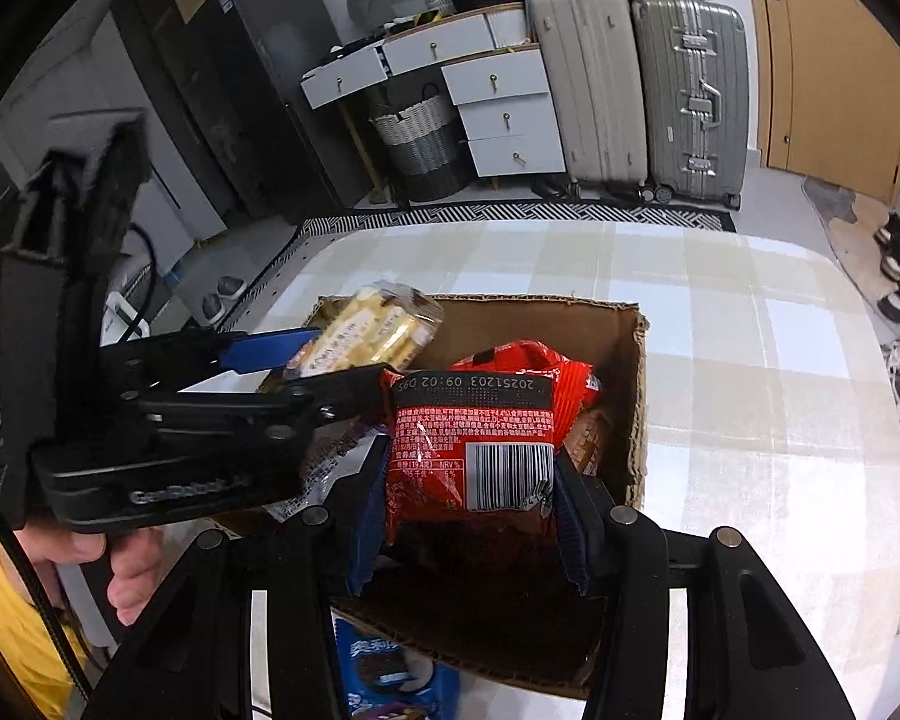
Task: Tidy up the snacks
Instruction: 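Carry the red snack with the right gripper while the left gripper carries the cracker pack into the box, then open both grippers to drop the snacks and withdraw from the box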
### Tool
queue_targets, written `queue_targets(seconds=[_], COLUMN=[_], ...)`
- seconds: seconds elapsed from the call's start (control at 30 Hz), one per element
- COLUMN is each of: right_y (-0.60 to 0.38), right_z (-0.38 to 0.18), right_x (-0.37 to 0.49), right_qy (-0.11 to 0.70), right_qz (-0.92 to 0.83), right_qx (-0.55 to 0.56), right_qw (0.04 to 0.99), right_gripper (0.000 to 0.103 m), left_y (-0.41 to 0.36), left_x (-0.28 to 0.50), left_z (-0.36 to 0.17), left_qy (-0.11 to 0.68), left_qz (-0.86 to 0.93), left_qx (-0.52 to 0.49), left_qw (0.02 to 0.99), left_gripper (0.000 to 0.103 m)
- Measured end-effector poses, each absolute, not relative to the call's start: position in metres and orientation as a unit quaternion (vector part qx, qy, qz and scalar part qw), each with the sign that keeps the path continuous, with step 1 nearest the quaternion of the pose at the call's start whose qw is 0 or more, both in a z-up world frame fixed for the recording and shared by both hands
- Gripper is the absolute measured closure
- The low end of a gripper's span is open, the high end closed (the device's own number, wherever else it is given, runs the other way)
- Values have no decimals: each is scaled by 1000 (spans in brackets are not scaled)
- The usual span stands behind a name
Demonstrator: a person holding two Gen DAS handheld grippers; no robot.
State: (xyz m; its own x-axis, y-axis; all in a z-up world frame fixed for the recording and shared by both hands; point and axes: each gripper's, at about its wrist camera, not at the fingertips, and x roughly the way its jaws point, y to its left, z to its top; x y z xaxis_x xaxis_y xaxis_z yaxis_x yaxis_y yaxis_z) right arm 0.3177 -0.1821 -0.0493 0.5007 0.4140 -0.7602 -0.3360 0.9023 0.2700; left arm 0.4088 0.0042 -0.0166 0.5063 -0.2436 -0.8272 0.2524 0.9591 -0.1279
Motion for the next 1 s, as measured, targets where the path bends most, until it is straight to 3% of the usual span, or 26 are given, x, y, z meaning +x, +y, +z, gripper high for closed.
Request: queue_targets(seconds=[0.5,0.7,1.0], right_y=[-168,-172,-171], right_z=[-64,-61,-51], right_x=[323,327,321], right_qy=[453,452,445], right_qz=[211,214,222], right_qx=[-35,-21,-10], right_qw=[866,866,867], right_gripper=[54,47,47], left_y=[-3,3,22], left_x=[422,416,403], left_z=[-50,-38,-18], left_qy=[510,503,501], left_qz=[-156,-147,-149], left_qx=[6,8,-33], left_qw=[846,852,852], left_gripper=[47,47,46])
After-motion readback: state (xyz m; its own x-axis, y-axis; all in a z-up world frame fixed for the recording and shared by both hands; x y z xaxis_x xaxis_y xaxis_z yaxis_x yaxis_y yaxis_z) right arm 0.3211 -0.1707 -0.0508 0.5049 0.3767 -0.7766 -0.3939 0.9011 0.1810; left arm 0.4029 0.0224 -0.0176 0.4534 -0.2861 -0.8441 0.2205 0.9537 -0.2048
